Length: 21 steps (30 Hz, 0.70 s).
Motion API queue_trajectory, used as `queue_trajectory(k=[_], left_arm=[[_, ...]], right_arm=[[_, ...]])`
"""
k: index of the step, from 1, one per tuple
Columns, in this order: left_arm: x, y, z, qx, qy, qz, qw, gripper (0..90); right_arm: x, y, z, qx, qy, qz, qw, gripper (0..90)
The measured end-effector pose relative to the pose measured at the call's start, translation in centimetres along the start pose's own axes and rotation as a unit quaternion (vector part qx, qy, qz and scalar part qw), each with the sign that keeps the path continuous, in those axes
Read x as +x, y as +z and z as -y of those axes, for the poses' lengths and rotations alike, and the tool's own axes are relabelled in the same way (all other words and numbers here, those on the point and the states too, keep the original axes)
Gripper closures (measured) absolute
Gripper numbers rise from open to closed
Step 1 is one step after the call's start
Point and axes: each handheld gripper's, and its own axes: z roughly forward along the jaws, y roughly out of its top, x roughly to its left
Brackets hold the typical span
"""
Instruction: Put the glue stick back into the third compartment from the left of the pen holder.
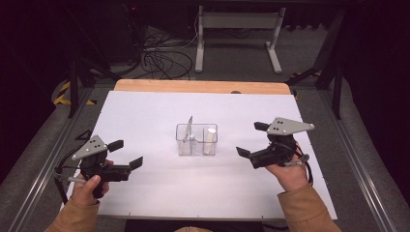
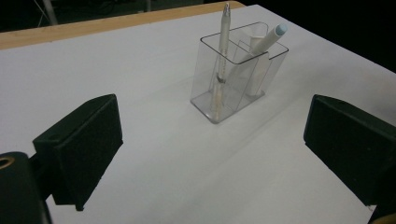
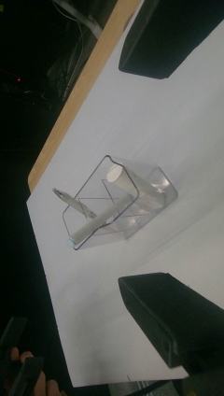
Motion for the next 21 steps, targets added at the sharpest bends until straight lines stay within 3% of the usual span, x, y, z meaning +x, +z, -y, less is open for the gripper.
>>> queue_trajectory(k=[6, 9, 14, 21], left_arm=[[0.0, -0.1, 0.2, -0.007, 0.004, 0.003, 1.0, 5.2], [0.1, -0.2, 0.3, -0.009, 0.004, 0.007, 0.9999, 5.2], [0.1, -0.4, 0.3, -0.017, 0.005, 0.011, 0.9998, 5.2], [0.3, -0.5, 0.5, -0.022, 0.007, 0.012, 0.9997, 5.2]], right_arm=[[-0.4, -0.6, 2.2, -0.013, 0.018, -0.006, 0.9997, 0.6], [-0.6, -0.8, 2.8, -0.004, 0.026, -0.012, 0.9996, 0.3], [-0.6, -0.9, 4.3, -0.021, 0.027, -0.021, 0.9992, 0.3], [-0.6, -0.7, 5.9, -0.019, 0.028, -0.029, 0.999, 0.3]])
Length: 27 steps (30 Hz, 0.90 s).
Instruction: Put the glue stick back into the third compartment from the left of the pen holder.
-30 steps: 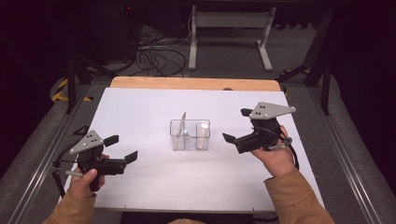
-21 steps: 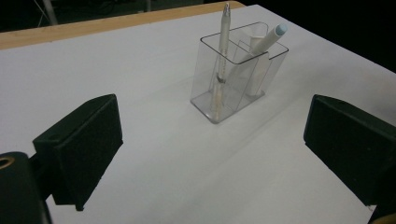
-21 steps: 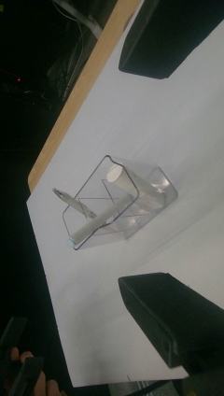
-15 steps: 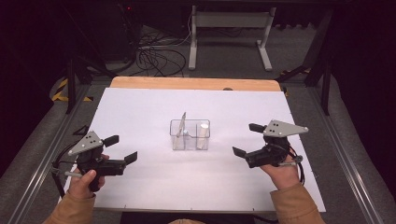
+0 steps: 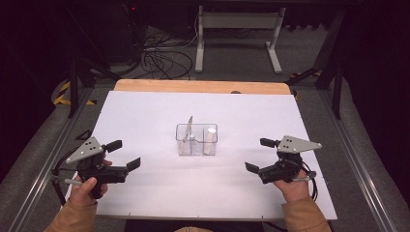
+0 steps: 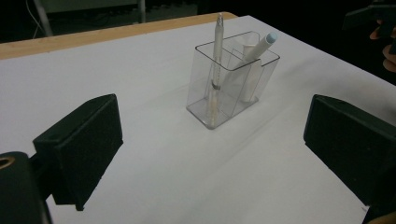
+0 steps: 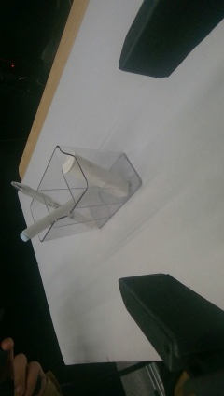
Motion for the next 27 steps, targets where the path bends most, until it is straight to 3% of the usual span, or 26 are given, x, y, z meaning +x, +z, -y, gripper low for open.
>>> queue_trajectory(k=[12, 15, 27], left_arm=[[0.0, 0.0, 0.2, -0.005, 0.004, 0.005, 1.0, 5.2], [0.0, 0.0, 0.2, -0.006, 0.002, 0.005, 1.0, 5.2], [0.2, -0.1, 0.4, -0.01, 0.002, 0.005, 0.9999, 5.3]], right_arm=[[0.3, 0.5, 2.6, -0.013, 0.003, -0.002, 0.9999, 0.4], [0.3, 0.9, 3.3, -0.004, 0.008, 0.001, 1.0, 1.0], [0.2, 0.8, 3.4, -0.007, 0.014, -0.001, 0.9999, 2.4]])
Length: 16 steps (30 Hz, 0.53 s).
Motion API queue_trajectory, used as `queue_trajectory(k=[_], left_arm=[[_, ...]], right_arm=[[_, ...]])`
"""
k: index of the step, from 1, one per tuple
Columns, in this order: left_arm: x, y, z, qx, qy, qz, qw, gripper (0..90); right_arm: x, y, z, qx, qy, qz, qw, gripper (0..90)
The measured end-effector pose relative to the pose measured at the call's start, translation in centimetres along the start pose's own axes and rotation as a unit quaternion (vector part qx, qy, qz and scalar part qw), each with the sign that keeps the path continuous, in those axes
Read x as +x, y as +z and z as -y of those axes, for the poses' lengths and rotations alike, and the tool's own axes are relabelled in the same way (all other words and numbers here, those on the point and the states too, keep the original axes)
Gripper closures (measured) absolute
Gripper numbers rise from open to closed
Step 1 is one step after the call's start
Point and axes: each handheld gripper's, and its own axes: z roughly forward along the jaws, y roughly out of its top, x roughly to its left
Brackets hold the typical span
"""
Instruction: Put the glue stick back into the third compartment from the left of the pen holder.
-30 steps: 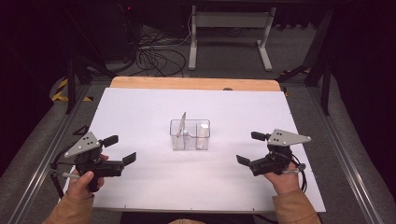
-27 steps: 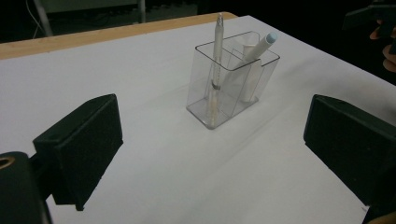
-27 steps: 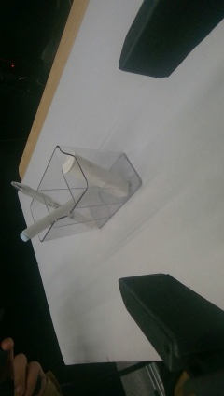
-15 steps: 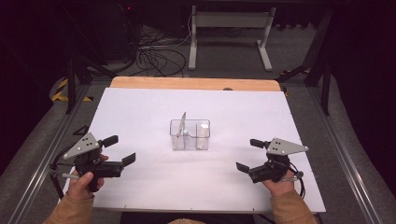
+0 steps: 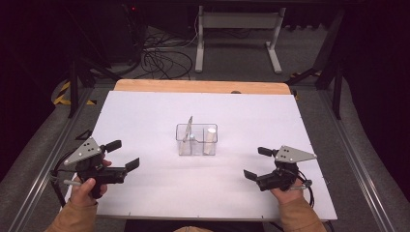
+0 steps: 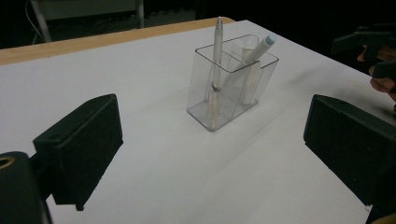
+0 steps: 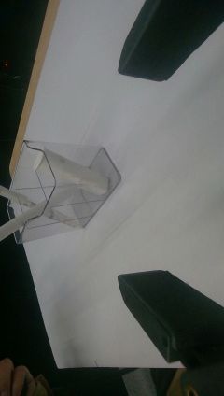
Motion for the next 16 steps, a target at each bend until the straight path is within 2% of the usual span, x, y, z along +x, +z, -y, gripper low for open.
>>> queue_trajectory(k=[8, 11, 16], left_arm=[[-0.08, 0.04, 0.01, 0.002, 0.003, 0.001, 1.0, 5.3], [-0.1, 0.03, 0.06, 0.0, 0.004, -0.005, 1.0, 5.2], [-0.1, 0.03, 0.11, -0.005, 0.003, -0.001, 1.0, 5.3]], right_arm=[[0.16, 0.01, -0.06, -0.005, 0.0, 0.0, 1.0, 2.3], [0.16, 0.01, -0.04, -0.005, 0.001, 0.001, 1.0, 2.3], [0.34, 0.23, -0.01, -0.002, -0.003, -0.002, 1.0, 2.3]])
